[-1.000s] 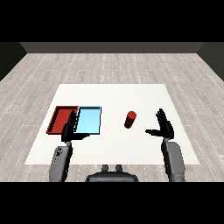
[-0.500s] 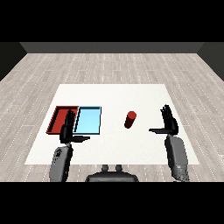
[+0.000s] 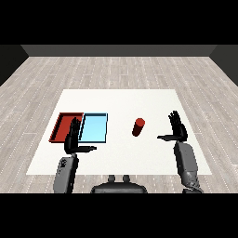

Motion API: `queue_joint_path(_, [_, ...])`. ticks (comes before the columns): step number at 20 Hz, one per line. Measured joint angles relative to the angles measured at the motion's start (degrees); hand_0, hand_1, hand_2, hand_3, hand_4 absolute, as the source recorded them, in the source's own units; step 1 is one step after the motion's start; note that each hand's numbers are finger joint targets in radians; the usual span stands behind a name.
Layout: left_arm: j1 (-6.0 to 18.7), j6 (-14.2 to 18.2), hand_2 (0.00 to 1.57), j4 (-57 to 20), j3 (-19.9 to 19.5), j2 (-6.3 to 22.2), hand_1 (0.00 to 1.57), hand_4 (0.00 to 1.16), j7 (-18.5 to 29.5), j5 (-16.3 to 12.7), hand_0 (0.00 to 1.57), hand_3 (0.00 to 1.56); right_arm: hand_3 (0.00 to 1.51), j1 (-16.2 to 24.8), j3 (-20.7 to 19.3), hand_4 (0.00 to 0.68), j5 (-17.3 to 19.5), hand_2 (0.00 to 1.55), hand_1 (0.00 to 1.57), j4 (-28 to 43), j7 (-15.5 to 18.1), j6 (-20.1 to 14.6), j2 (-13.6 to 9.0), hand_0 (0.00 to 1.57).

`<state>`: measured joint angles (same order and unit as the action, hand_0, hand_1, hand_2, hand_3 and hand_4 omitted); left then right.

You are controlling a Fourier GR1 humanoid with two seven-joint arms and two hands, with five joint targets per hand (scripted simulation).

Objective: Pick the red can and put it in the red box

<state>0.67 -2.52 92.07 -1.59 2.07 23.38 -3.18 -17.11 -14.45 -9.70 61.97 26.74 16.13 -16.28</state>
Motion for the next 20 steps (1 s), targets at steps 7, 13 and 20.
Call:
queue_joint_path(7, [0.65, -1.02, 0.0, -2.24, -1.34, 0.46, 0.0, 0.0, 1.64, -1.1, 0.0, 0.0, 0.0, -3.96, 0.82, 0.0, -1.0, 0.0, 0.0, -2.72, -3.4, -0.63, 1.55, 0.0])
queue_joint_path(13, [0.1, -0.9, 0.0, 1.61, -1.8, 0.66, 0.0, 0.0, -1.59, -2.63, 0.0, 0.0, 0.0, -5.55, 2.51, 0.0, -0.43, 0.0, 0.0, -5.33, -3.65, -2.28, 4.43, 0.0])
queue_joint_path(20, [-0.17, -1.21, 0.0, 0.26, -1.66, 0.5, 0.0, 0.0, 0.09, -2.0, 0.0, 0.0, 0.0, -8.27, 3.41, 0.0, 0.04, 0.0, 0.0, -11.19, -1.91, -1.98, 5.76, 0.0])
